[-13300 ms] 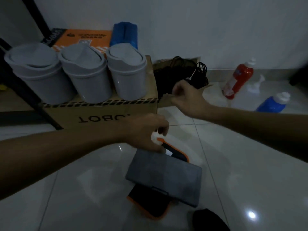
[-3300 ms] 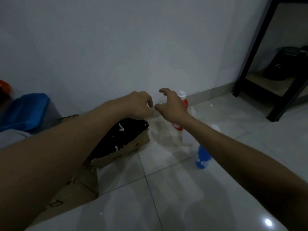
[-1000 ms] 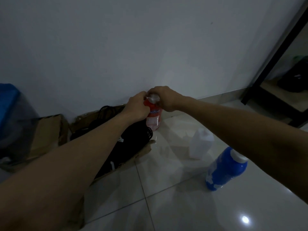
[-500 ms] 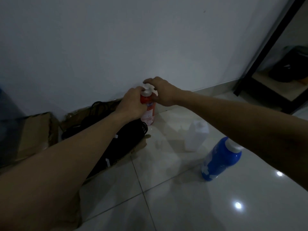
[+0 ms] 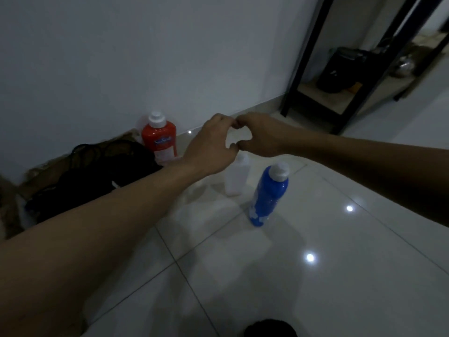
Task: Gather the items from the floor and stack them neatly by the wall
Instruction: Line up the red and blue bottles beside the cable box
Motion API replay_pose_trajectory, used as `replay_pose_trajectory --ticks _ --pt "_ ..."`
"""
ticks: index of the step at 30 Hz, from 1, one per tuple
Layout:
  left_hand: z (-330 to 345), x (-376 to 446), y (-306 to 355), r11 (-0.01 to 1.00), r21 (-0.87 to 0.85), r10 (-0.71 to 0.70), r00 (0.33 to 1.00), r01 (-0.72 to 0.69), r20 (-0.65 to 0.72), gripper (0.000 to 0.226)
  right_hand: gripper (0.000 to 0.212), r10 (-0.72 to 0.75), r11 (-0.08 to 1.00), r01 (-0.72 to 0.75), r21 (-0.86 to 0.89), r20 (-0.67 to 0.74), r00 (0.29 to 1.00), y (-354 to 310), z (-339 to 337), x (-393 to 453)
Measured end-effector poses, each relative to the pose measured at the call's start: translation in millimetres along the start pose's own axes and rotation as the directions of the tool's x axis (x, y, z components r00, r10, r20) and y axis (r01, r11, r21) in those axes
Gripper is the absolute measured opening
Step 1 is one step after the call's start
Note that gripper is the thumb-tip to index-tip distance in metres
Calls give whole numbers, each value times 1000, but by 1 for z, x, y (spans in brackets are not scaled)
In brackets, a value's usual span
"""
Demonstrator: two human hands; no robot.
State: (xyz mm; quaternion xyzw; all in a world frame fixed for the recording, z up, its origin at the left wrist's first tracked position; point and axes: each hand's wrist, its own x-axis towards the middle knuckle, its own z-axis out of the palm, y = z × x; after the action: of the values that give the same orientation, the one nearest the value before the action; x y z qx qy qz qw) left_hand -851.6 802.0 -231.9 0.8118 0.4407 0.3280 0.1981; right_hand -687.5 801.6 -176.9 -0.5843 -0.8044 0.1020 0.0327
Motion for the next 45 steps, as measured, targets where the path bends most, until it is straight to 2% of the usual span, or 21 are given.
replay_pose_trajectory --ticks 3,5,7,9,11,15,18,21,25,30,34,41,45 --pt "22 3 20 997 -76 19 997 -14 68 47 55 96 995 -94 26 -126 987 18 9 -39" --pt "34 4 31 994 -111 26 986 -7 167 53 61 169 984 -156 86 -177 970 27 19 -64" --pt "44 4 38 990 -139 23 956 19 294 59 72 263 955 -238 178 -137 955 34 31 -85" --pt "50 2 43 989 -143 19 925 38 380 56 79 340 907 -318 275 -36 940 38 44 -100" --pt "53 -3 46 984 -170 22 906 56 423 48 78 349 867 -340 364 41 936 39 58 -108" --pt "48 -10 48 965 -236 7 892 112 453 48 75 366 818 -327 472 11 931 37 74 -105" --pt "36 -9 46 976 -191 -9 895 105 445 48 71 341 808 -330 487 69 937 37 68 -96" --pt "24 -11 38 983 -150 -21 883 103 469 47 70 277 844 -298 447 112 954 38 63 -90" --pt "8 -17 23 987 -129 -24 885 95 465 45 70 198 870 -240 430 141 970 28 66 -81" --pt "-18 -23 0 987 -129 -35 902 100 430 27 70 88 878 -166 450 189 978 3 67 -59" --pt "-45 -28 -21 978 -133 -100 923 160 373 23 69 11 861 -102 498 183 983 -23 69 -32" --pt "-78 -30 -60 951 -143 -249 953 274 174 30 69 -106 894 57 444 87 991 -57 64 35" --pt "-83 -29 -77 946 -128 -293 955 296 43 26 70 -171 915 127 382 83 982 -64 63 71"
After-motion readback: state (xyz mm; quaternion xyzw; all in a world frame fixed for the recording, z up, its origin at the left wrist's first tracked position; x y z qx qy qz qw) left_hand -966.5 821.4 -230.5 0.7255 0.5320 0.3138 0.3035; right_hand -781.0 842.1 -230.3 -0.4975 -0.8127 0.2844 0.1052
